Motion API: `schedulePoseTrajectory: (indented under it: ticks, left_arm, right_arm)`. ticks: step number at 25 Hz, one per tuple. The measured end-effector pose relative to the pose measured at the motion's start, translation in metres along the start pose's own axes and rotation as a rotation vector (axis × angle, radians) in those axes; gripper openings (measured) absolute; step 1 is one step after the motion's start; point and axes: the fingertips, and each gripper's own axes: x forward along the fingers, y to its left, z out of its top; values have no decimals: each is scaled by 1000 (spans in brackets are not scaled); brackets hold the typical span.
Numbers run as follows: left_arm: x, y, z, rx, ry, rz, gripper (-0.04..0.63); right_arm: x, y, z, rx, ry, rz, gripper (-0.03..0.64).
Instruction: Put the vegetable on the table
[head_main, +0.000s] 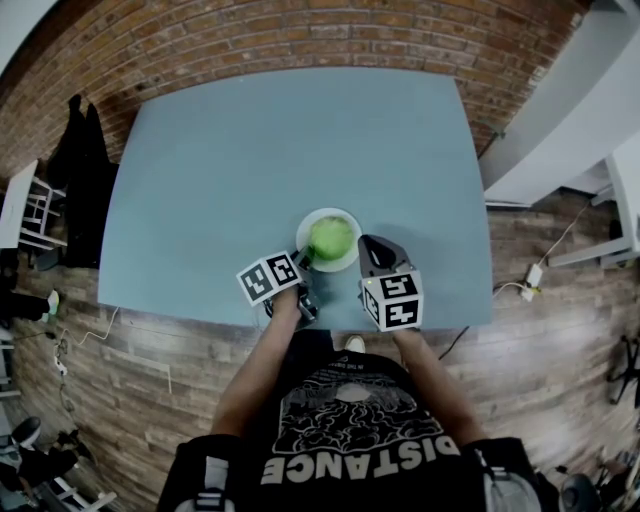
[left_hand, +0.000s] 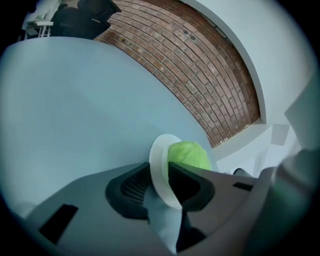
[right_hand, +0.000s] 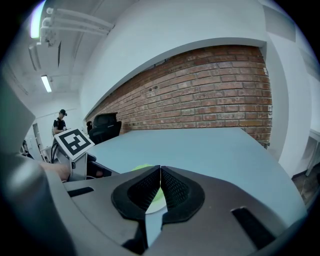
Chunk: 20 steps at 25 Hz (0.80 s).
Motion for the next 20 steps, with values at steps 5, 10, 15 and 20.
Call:
schedulePoseTrajectory:
  ticks: [5, 10, 15, 20]
  left_arm:
    - [-5, -2, 10, 98, -26, 75, 103]
    - [-16, -17, 30, 303, -120, 107, 103]
    - [-23, -34, 33, 393, -160, 50, 103]
    - [-37, -49, 33, 455, -209, -5, 103]
  right_arm:
    - [0, 0, 0, 3, 5, 0, 9]
    - [-1, 0, 0, 3, 4, 4, 9]
    - [-3, 3, 0, 4, 1, 14, 9]
    - [-7, 6, 2, 1, -11, 22, 9]
